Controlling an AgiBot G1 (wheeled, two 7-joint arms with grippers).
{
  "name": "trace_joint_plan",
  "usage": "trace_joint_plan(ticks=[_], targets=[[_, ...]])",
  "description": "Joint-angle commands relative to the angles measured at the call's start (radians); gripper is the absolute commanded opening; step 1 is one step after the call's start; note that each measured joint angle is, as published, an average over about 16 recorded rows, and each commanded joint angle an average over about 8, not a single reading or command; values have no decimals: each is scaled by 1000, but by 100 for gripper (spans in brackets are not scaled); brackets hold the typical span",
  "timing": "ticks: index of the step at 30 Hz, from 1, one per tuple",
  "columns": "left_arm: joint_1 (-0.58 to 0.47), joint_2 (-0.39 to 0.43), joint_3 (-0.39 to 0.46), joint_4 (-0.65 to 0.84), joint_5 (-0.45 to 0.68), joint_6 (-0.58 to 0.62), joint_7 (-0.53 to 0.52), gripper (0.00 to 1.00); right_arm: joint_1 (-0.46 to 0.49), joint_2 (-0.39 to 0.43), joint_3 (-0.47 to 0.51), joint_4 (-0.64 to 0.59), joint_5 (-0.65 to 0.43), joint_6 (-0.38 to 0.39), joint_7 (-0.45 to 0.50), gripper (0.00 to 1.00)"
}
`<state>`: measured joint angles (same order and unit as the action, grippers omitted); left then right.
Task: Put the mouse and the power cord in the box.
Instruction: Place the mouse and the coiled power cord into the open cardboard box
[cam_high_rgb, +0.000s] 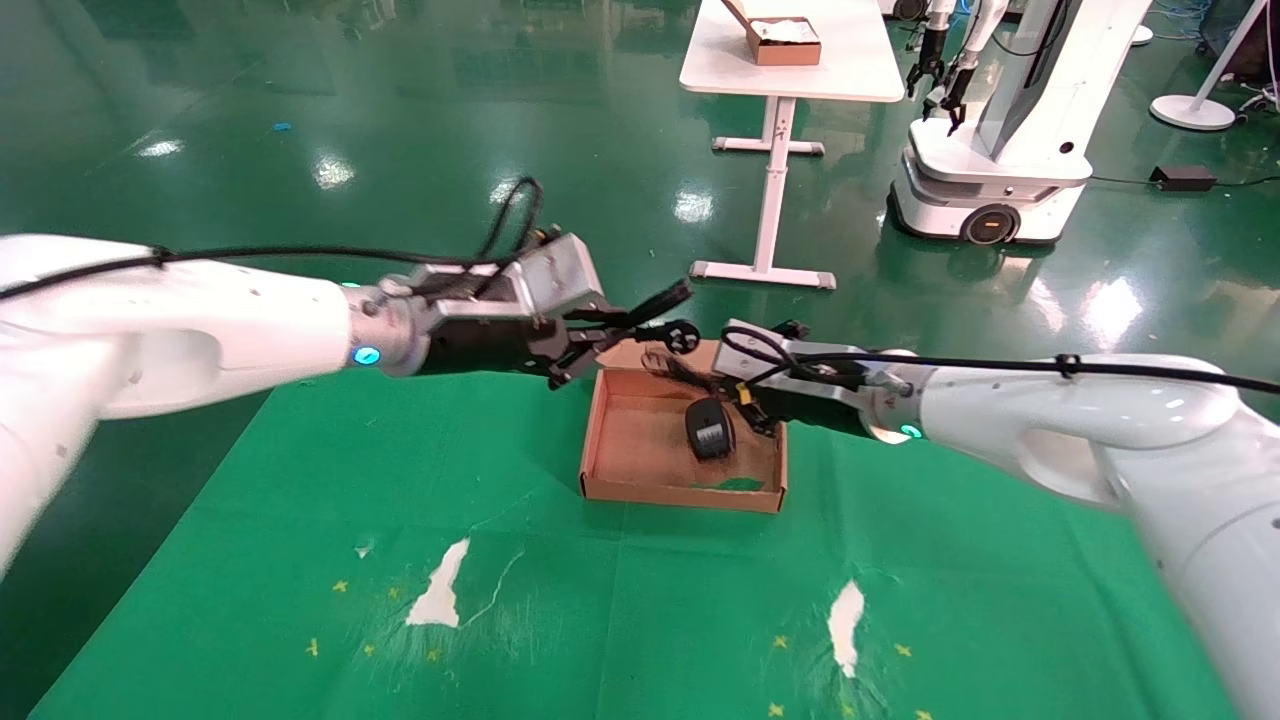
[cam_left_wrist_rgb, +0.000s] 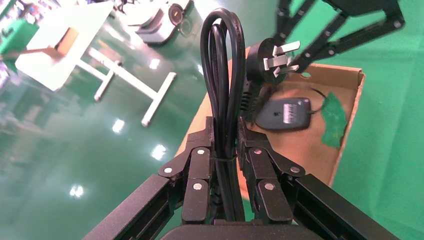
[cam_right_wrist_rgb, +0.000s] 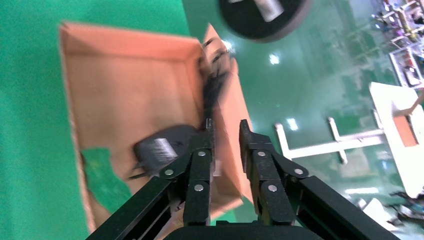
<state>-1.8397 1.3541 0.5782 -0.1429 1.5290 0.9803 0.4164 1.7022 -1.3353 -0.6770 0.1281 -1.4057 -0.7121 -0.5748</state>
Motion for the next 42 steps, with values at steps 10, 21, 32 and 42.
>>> trace_joint_plan(ticks=[10,21,32,42], targets=[[105,22,152,-227,-34,-26,-75,0,136,100,-23,-43,-40,56,-141,100],[133,22,470,-535,2,-137,-108,0,410,288,-120,-52,-171,-470,-180,100],[97,24,701,-569,3,-313,-325,2,563,338,-197,-31,-280,-699,-83,100],[86,25,782,-573,-102,-360,-530,100,626,345,-227,30,-328,-735,-14,100]])
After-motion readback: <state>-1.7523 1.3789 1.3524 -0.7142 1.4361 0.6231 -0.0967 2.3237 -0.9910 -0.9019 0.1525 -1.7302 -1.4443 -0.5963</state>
